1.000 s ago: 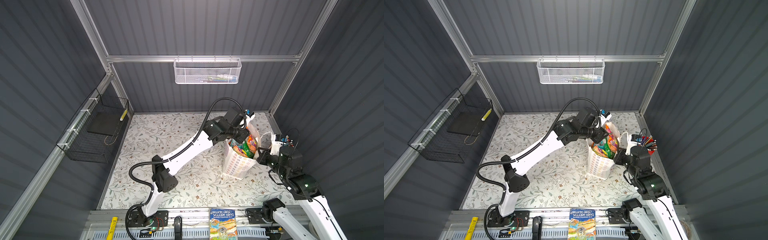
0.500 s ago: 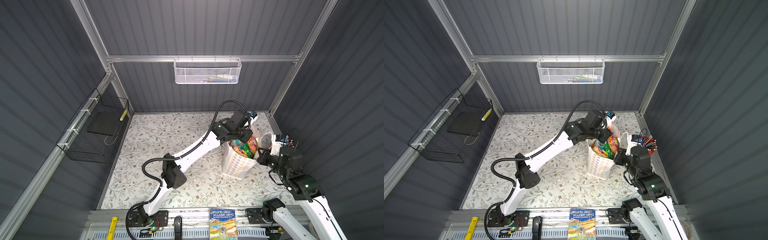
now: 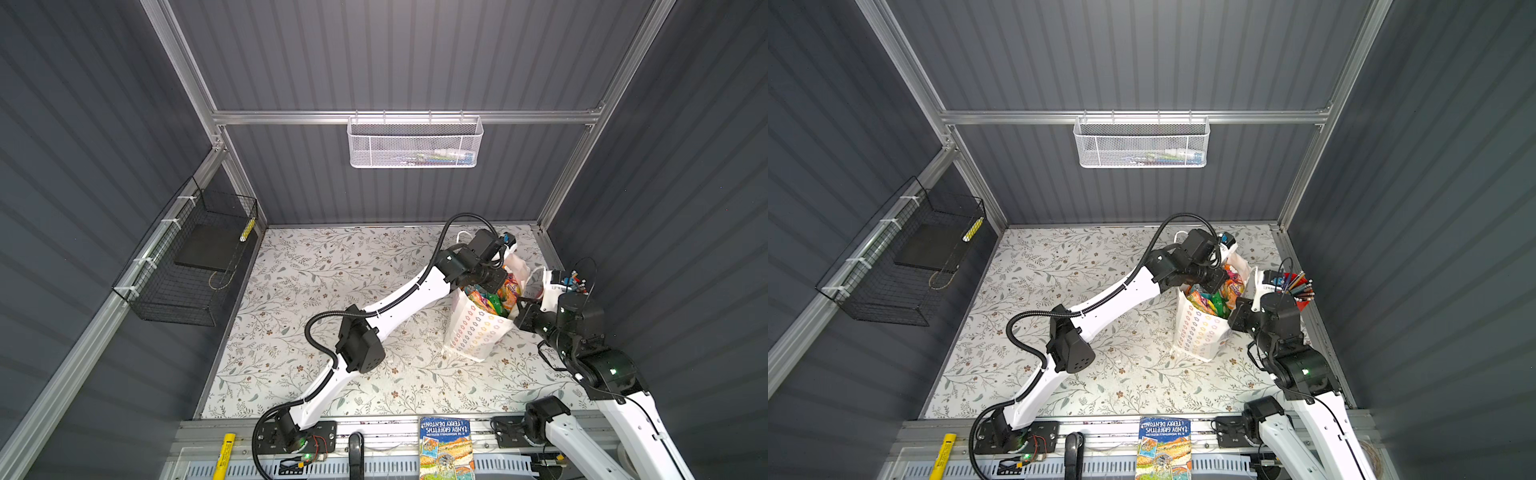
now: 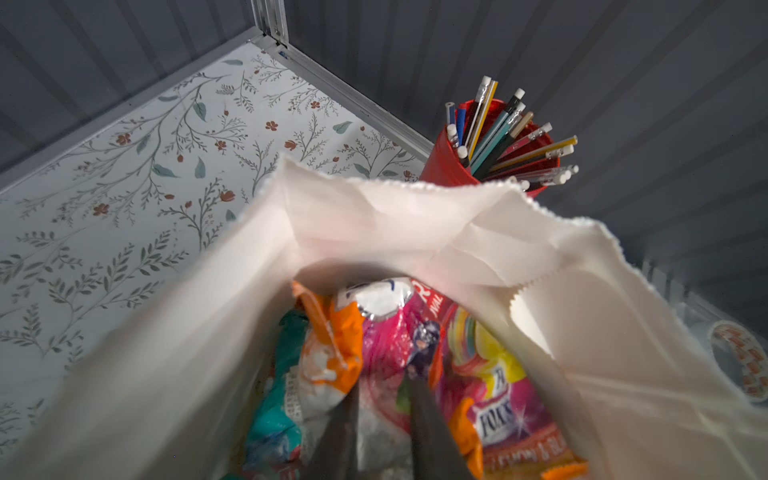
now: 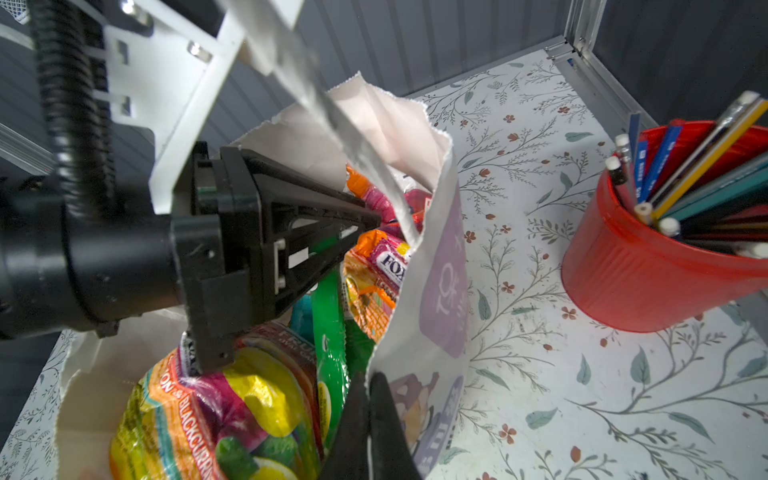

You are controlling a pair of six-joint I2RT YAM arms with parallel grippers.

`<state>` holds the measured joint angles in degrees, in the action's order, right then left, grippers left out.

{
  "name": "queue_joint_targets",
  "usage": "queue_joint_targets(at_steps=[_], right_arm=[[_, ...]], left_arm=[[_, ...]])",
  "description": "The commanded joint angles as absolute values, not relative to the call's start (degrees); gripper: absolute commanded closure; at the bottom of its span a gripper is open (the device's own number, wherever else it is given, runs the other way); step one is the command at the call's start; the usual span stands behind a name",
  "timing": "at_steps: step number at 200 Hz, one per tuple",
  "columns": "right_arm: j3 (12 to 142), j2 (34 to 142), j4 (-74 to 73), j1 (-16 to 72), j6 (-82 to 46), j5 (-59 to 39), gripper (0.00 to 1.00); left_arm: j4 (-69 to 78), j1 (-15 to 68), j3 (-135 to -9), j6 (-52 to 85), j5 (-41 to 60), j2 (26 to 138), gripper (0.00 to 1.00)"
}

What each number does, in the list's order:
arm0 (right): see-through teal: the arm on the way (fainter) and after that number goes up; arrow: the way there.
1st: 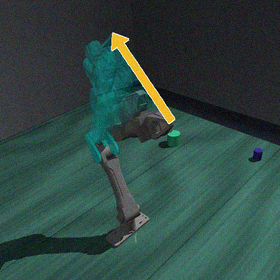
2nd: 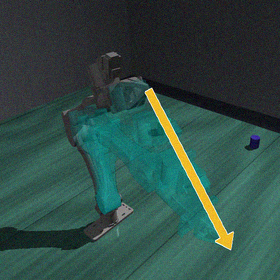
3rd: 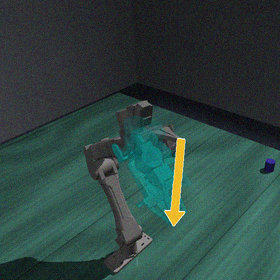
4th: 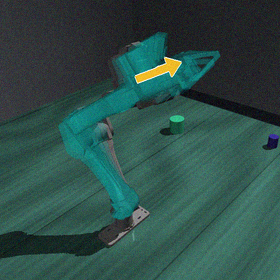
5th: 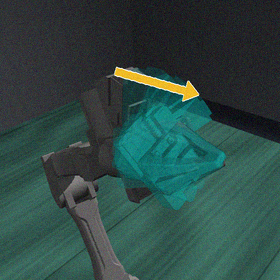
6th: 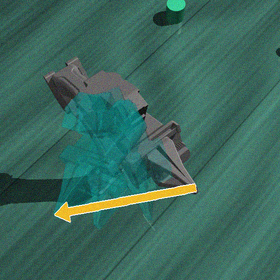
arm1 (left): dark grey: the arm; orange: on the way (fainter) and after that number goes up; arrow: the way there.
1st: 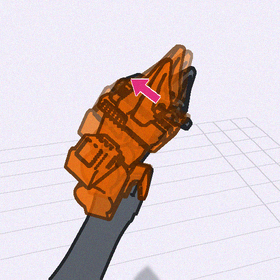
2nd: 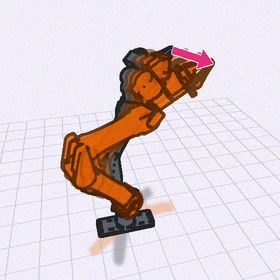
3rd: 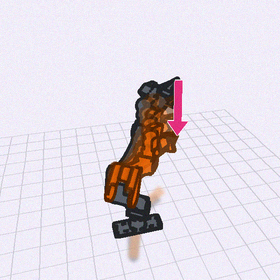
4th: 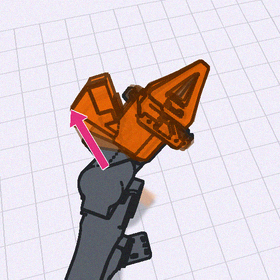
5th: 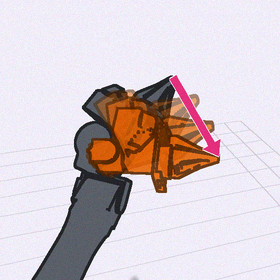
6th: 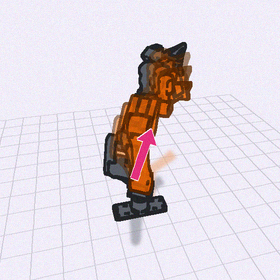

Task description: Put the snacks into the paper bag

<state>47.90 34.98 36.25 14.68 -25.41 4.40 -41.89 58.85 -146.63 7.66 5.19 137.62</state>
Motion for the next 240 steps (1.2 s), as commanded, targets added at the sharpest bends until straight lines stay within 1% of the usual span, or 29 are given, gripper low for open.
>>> queue_joint_targets(at_steps=[1,19,52,68,88,95,115,127,132,139,156,160,174,188,204,214,228,240], right_arm=[[48.87,34.19,30.64,14.94,-24.52,4.22,1.00],[48.87,34.41,30.61,14.88,-24.46,4.43,1.00],[48.87,34.37,30.69,14.94,-24.38,5.09,1.00],[48.87,34.34,30.74,14.94,-24.41,5.42,1.00],[49.26,34.29,31.05,14.94,-24.65,5.57,1.00],[49.59,34.20,31.32,14.94,-24.82,5.52,0.97],[50.80,33.62,31.79,14.94,-25.19,5.34,0.86],[51.66,33.49,32.33,14.94,-25.58,5.66,0.80],[52.04,33.57,32.62,14.94,-25.73,5.92,0.76],[52.65,33.66,33.03,14.94,-26.03,6.16,0.68],[53.79,34.09,33.74,14.94,-26.47,6.75,0.57],[54.23,34.35,34.10,14.89,-26.63,7.04,0.53],[55.51,35.22,35.16,14.85,-27.01,8.41,0.46],[56.87,36.15,35.83,14.85,-27.02,9.83,0.42],[58.47,37.51,36.63,14.85,-27.13,11.69,0.41],[59.50,38.28,37.15,14.85,-27.39,12.74,0.43],[60.41,39.14,37.32,14.80,-27.76,13.94,0.52],[61.02,39.76,36.89,14.73,-27.74,13.87,0.64]], left_arm=[[-43.95,59.15,-142.58,8.17,8.49,131.11,0.58],[-40.96,59.15,-138.06,8.53,9.50,124.12,0.42],[-39.13,59.15,-132.44,7.10,7.54,113.37,0.19],[-37.88,59.15,-128.56,6.43,5.48,108.54,0.10],[-36.71,59.15,-121.99,5.76,-1.71,102.49,0.03],[-35.99,59.08,-119.56,5.43,-4.14,100.56,0.00],[-34.76,58.56,-113.51,5.74,-10.17,96.71,0.00],[-34.81,57.69,-111.64,6.53,-11.02,96.24,0.00],[-34.93,57.22,-111.30,6.88,-10.51,96.41,0.00],[-35.41,56.38,-111.33,7.51,-9.46,97.05,0.00],[-35.79,54.30,-112.29,8.55,-5.95,99.34,0.00],[-35.65,53.73,-112.55,8.92,-4.65,99.88,0.01],[-35.33,52.00,-113.91,9.31,0.44,102.12,0.03],[-35.87,51.02,-116.15,9.92,2.47,104.35,0.07],[-35.93,50.38,-118.07,10.43,3.91,106.39,0.15],[-35.61,50.27,-118.85,10.55,4.62,107.05,0.20],[-34.86,50.09,-119.83,10.57,5.60,107.83,0.25],[-34.89,49.85,-121.39,10.63,6.33,108.89,0.36]])
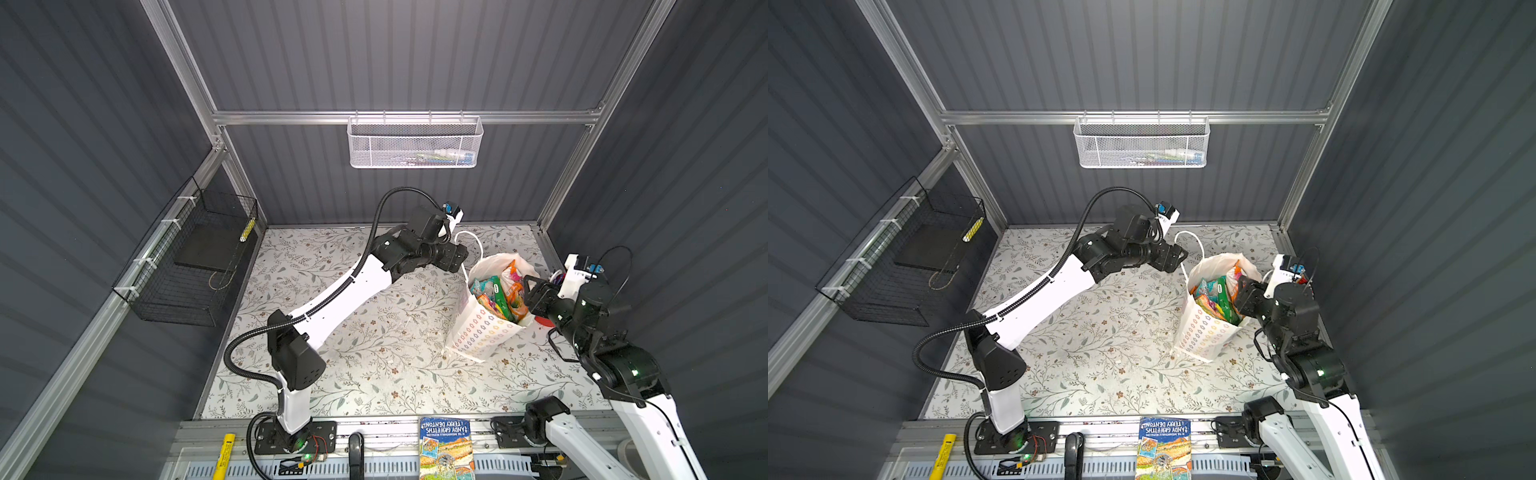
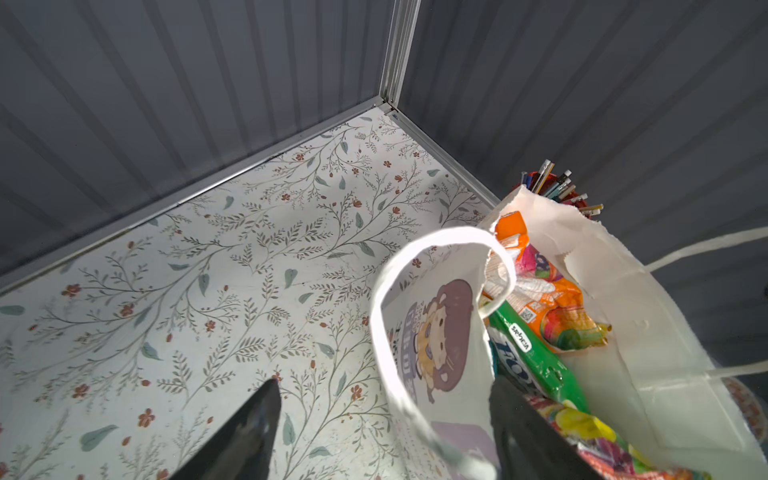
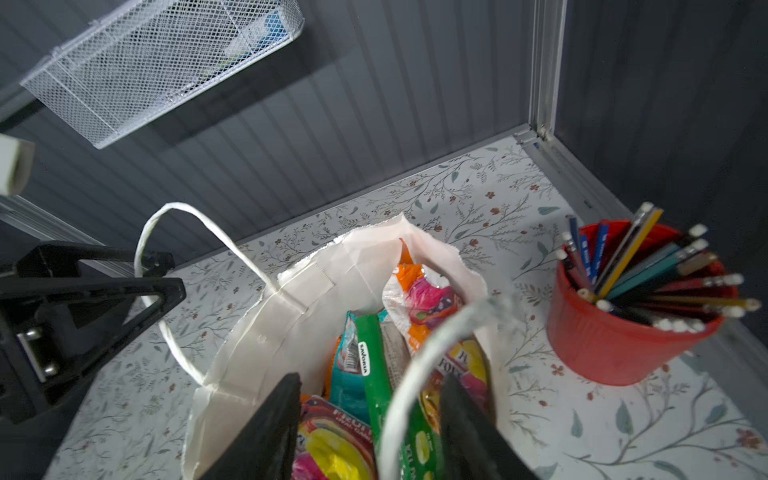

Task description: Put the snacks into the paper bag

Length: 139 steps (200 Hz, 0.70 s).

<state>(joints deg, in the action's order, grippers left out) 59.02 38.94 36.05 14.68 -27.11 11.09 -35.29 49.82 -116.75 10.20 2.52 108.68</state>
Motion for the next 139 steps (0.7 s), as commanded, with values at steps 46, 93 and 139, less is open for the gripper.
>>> queue_joint_targets(at_steps=[46,93,139], right_arm=[[65.39,45.22,32.16,14.77,-26.82,3.83,1.00],[83.09,55.86,30.18,16.70,-27.07,-9.04,1.00],[97.29,69.21,31.48,16.95,-29.51,-18.68,1.00]], left_arm=[[-34.85,47.05,-131.87,14.93,19.26,115.06,1.00],[-37.61,46.65,-133.55,12.74,9.14,103.41,1.00],[-35.96,46.58,-119.71,7.21,-10.42,88.82,1.00]])
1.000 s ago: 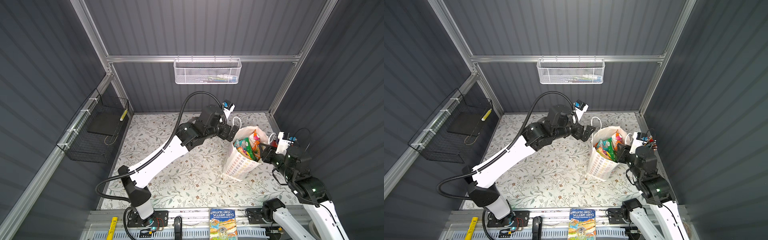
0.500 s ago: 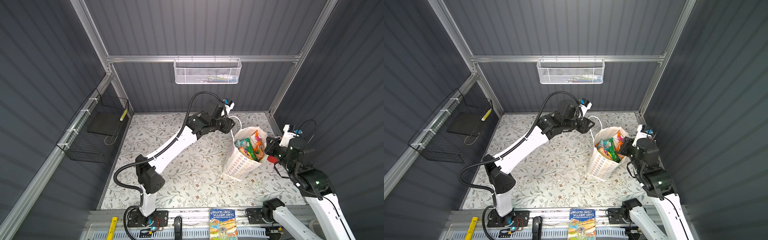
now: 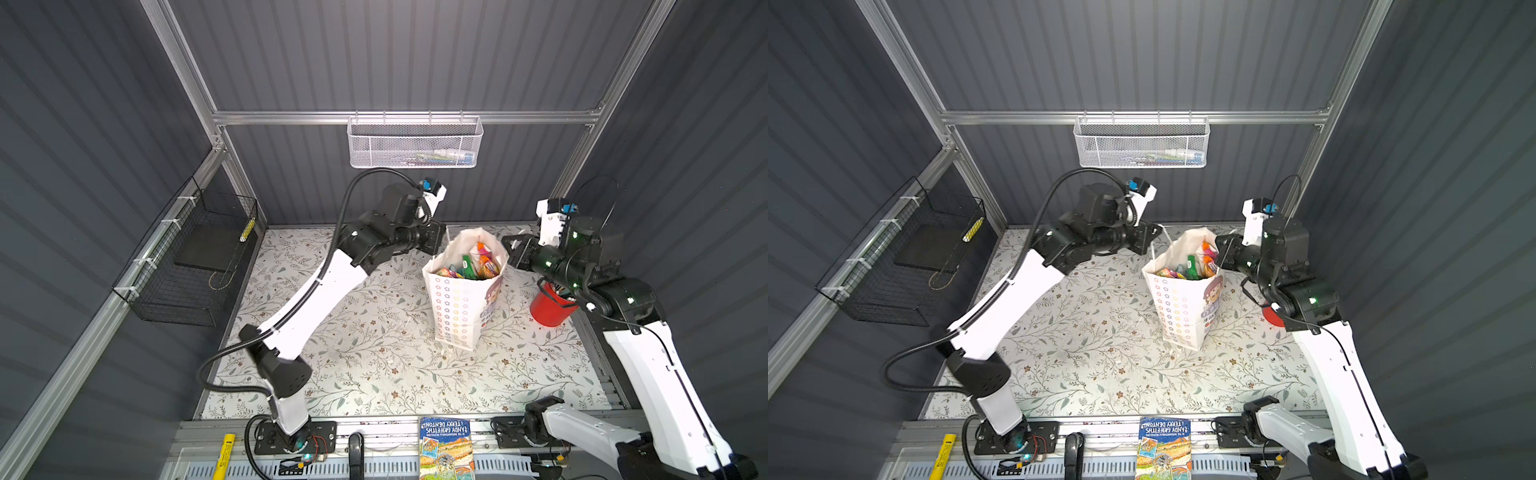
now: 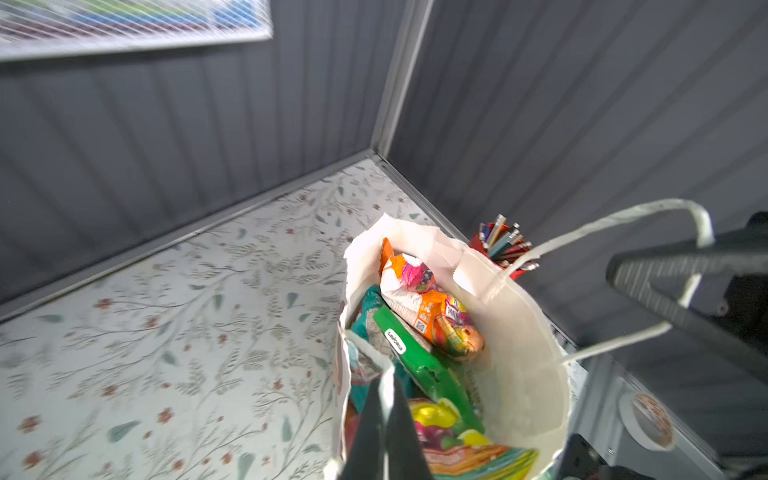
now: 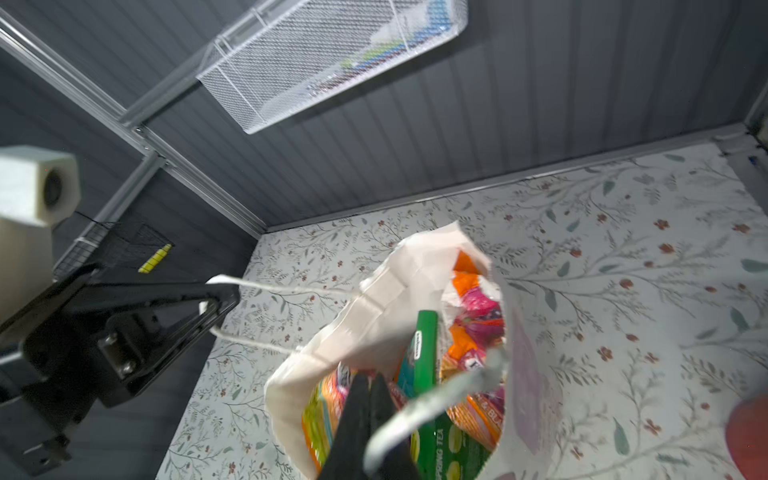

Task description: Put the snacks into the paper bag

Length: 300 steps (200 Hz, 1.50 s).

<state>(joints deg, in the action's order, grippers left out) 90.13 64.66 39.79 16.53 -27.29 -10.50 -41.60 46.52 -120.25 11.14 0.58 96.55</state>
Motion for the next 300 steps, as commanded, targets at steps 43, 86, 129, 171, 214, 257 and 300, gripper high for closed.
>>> queue_joint_targets(at_steps=[43,86,129,171,214,257,300], right_arm=[[102.19,76.30,29.46,19.56,-30.08,-21.18,1.00],[87.26,72.64,22.76,20.74,-30.25,-20.43,1.00],[72.64,71.11,16.33,23.10,-31.55,-21.62,1.00],[87.19,76.28,21.92,23.27,-30.62,-20.71,1.00],[104.62,84.38,30.21,23.29,-29.47,-21.50,1.00],[88.61,79.21,22.81,23.44,-29.76,-21.96,1.00],[75.80,73.98,16.88,24.17,-30.88,-22.84,1.00]], left_arm=[[-40.91,42.87,-122.06,6.42,-18.17,90.07,1.00],[-32.24,42.43,-100.60,10.38,-16.62,79.14,1.00],[-27.76,41.75,-84.77,15.73,-19.56,72.93,1.00],[-30.86,41.64,-101.70,12.12,-16.94,81.96,1.00],[-37.68,40.69,-119.50,9.55,-17.20,92.28,1.00],[-25.21,40.69,-94.36,13.07,-15.66,80.28,1.00],[-20.70,40.69,-79.10,15.93,-20.50,73.05,1.00]])
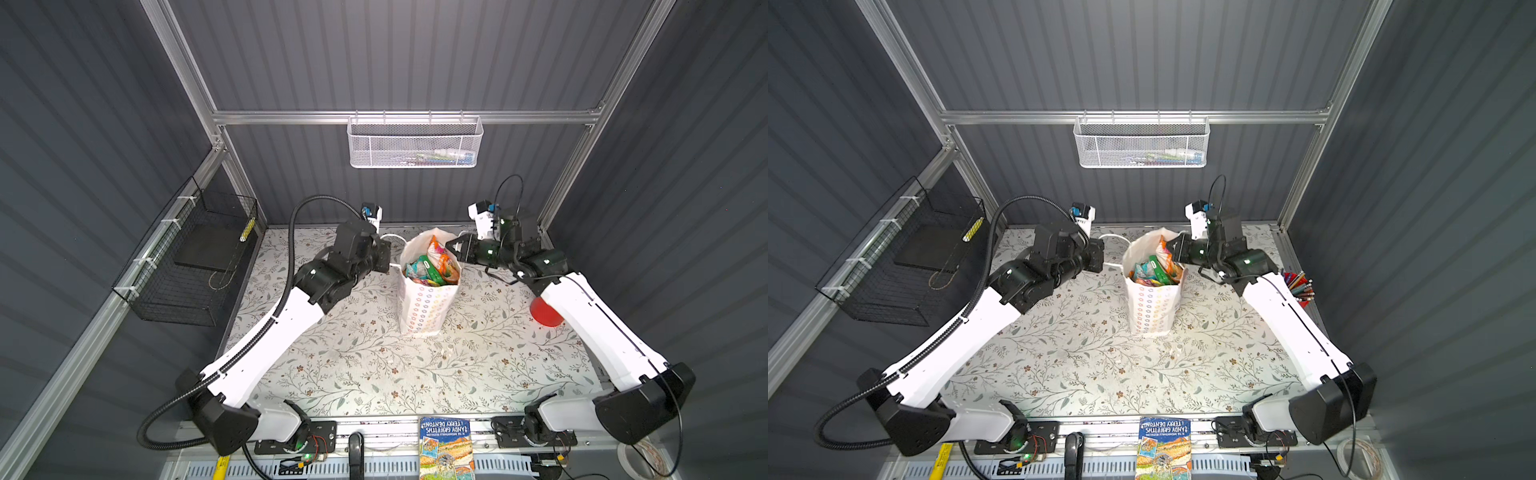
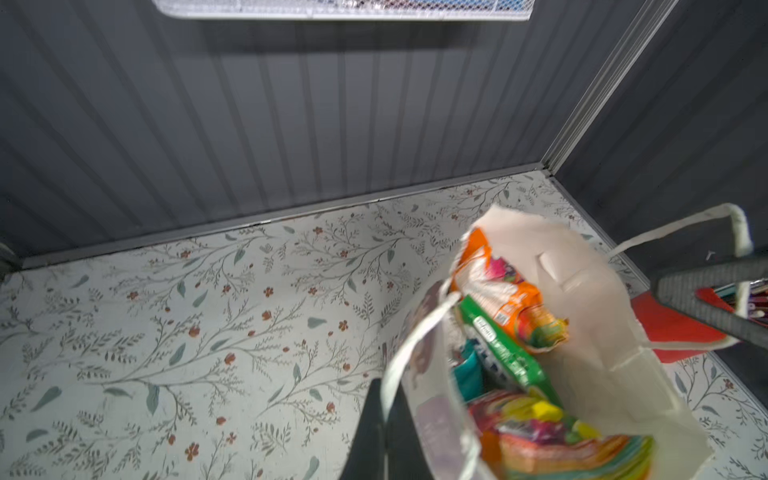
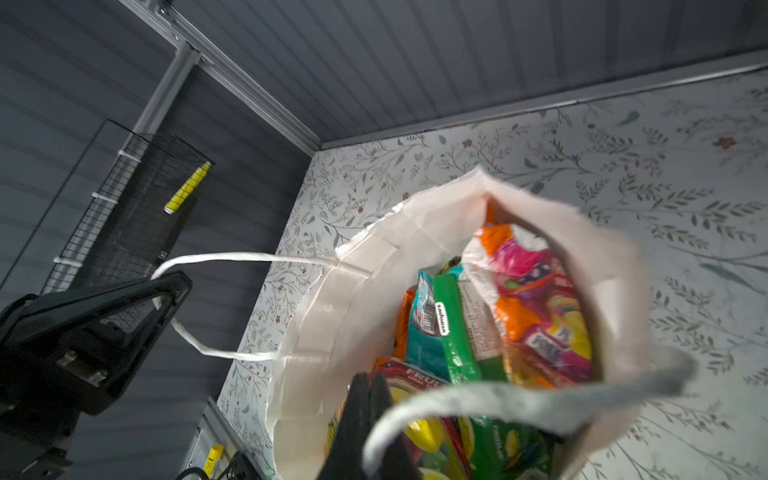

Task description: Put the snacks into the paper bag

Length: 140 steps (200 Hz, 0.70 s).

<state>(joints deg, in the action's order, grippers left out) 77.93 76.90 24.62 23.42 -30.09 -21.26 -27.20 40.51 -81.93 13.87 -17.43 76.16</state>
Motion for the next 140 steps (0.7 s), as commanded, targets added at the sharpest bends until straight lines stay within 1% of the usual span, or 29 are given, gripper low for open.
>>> queue_joint_targets(at_steps=[1,27,39,53,59,76,91,104,114,119,131,140], right_arm=[[75.74,73.90,16.88,24.21,-30.86,-22.80,1.00],[75.51,71.98,17.99,24.35,-31.35,-21.72,1.00],[75.61,70.92,18.89,24.40,-32.04,-20.57,0.97],[76.04,69.94,20.38,24.43,-32.81,-19.86,0.91],[76.18,69.62,20.84,24.42,-33.00,-17.59,0.88],[76.66,69.35,21.97,24.42,-33.29,-17.10,0.82],[76.43,69.09,23.67,24.43,-33.22,-16.47,0.77],[75.84,68.76,24.07,24.32,-33.71,-15.48,0.72],[75.14,68.39,23.85,24.34,-34.20,-15.43,0.70],[74.74,68.09,23.67,24.29,-34.45,-15.41,0.67],[74.03,67.31,23.55,24.33,-35.02,-14.67,0.62],[73.67,66.66,23.61,24.35,-35.24,-13.88,0.58]], left_arm=[[-20.72,40.69,-79.10,15.88,-20.53,73.00,1.00],[-21.62,40.69,-80.19,15.41,-20.24,73.38,1.00],[-21.15,40.69,-80.42,15.26,-19.17,73.81,0.98],[-21.03,40.68,-80.51,15.33,-17.67,74.47,0.94],[-21.02,40.69,-80.49,15.37,-17.37,74.74,0.92],[-20.80,40.69,-80.51,15.39,-16.79,75.19,0.88],[-20.87,40.69,-82.60,15.38,-16.74,75.45,0.86],[-20.92,40.69,-82.49,15.43,-16.68,75.42,0.83],[-20.58,40.69,-82.35,15.39,-16.35,75.41,0.82],[-20.58,40.69,-82.35,15.39,-16.20,75.48,0.82],[-20.78,40.65,-82.51,15.47,-15.77,75.68,0.77],[-21.03,40.69,-82.74,15.56,-15.25,75.76,0.71]])
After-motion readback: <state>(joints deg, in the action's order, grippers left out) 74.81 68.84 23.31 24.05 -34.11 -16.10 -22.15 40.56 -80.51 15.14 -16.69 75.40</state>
